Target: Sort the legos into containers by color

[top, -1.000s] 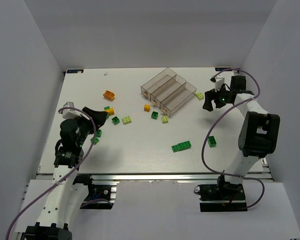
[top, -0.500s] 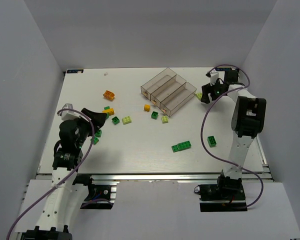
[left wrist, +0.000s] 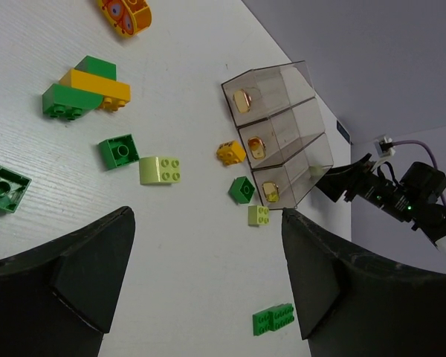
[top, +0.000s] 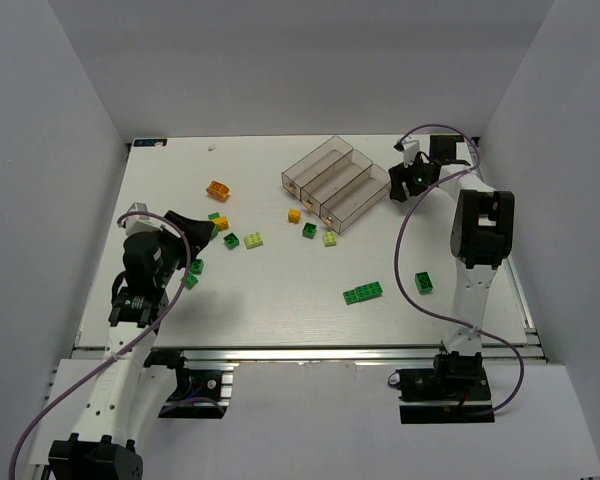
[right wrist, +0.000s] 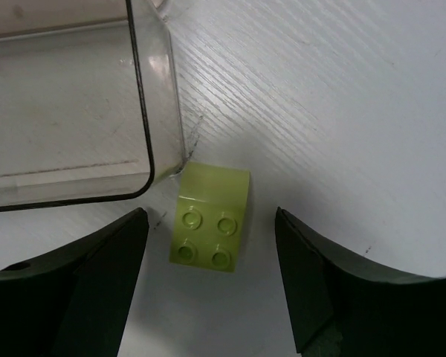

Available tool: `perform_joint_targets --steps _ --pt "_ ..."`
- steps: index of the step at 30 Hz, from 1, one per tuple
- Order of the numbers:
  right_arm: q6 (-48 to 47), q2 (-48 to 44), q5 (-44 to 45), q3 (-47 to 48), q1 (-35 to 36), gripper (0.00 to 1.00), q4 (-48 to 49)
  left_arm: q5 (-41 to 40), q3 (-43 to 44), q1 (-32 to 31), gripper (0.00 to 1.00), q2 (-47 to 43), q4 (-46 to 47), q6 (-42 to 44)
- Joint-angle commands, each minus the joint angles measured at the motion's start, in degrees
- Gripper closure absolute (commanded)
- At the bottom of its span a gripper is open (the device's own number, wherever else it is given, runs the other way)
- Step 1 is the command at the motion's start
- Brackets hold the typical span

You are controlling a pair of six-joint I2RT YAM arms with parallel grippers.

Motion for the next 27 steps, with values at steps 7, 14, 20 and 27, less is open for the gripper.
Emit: perform_joint_targets --steps 7,14,20,27 --pt "-2.1 0.3 2.0 1.3 -0.4 0.46 -0.5 -0.7 -0.1 0.2 0.11 -0.1 4.6 0.0" --pt "-4.1 -2.6 2.8 -1.6 -0.7 0.85 -0.7 0.1 -0.5 0.2 0.11 4.0 8.9 -0.3" --pt "-1.9 -13.5 -1.2 -10.4 -4.2 0.94 1.2 3.5 1.4 0.2 0.11 12.0 12.9 2.5" --pt "-12.8 -25.0 -19.2 -18.1 -2.9 0.95 -2.2 7.3 2.5 0.1 0.11 16.7 17.1 3.0"
